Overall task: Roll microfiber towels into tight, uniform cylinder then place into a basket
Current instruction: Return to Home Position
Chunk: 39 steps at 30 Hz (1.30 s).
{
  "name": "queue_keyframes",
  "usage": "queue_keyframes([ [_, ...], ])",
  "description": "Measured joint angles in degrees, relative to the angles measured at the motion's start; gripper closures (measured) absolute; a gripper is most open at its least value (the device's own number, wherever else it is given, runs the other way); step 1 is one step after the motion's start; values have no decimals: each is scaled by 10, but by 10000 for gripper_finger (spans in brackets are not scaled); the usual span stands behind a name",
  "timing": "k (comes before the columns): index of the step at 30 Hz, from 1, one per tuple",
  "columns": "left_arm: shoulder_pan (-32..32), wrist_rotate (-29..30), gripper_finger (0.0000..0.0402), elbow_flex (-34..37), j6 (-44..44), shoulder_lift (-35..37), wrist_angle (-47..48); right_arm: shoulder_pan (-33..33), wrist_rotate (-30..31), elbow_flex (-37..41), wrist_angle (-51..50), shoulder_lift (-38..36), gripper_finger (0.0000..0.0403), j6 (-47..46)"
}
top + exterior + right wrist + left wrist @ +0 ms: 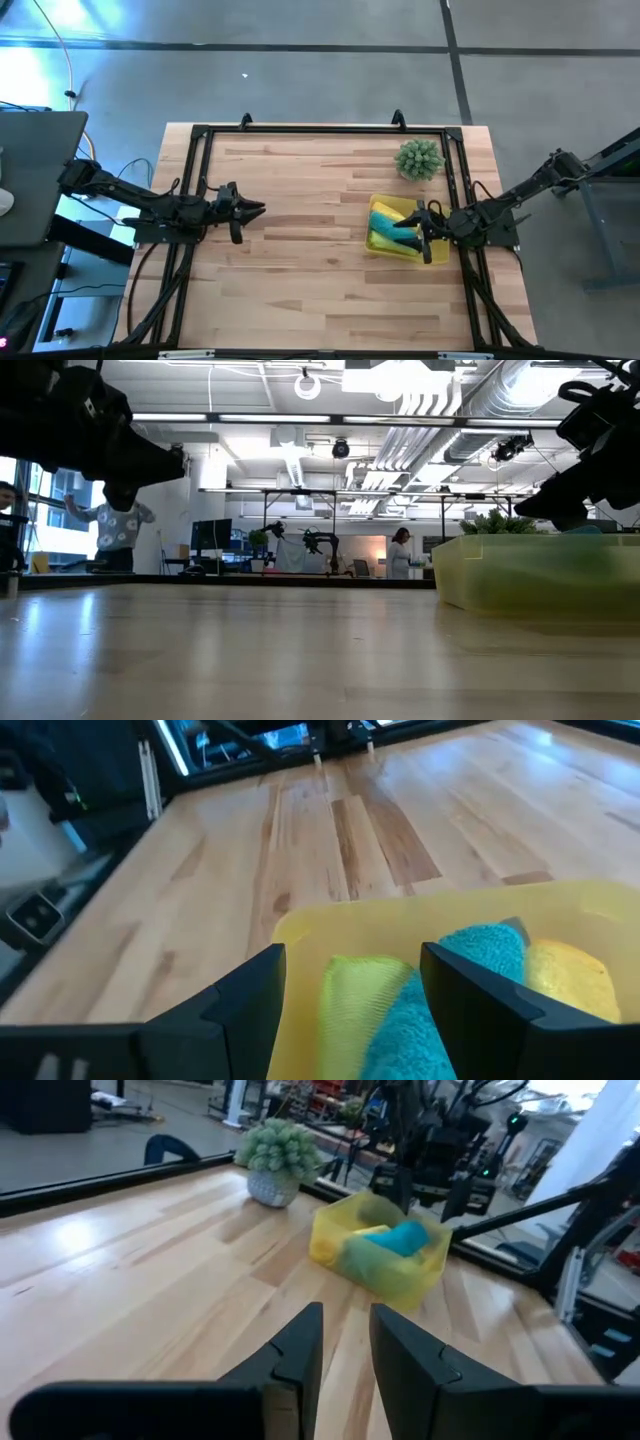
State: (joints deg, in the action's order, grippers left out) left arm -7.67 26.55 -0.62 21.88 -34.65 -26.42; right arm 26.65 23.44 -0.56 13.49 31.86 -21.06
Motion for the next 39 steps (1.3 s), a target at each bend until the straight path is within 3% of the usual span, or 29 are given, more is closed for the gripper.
queue_keyframes([
  [27,0,0,326,0,4,2,1,5,-1,0,-18,0,178,16],
  [33,1,0,326,0,4,50,1,5,-1,0,-27,-7,178,16],
  [39,16,-1,326,0,4,136,1,-3,-1,0,-71,-81,178,16],
])
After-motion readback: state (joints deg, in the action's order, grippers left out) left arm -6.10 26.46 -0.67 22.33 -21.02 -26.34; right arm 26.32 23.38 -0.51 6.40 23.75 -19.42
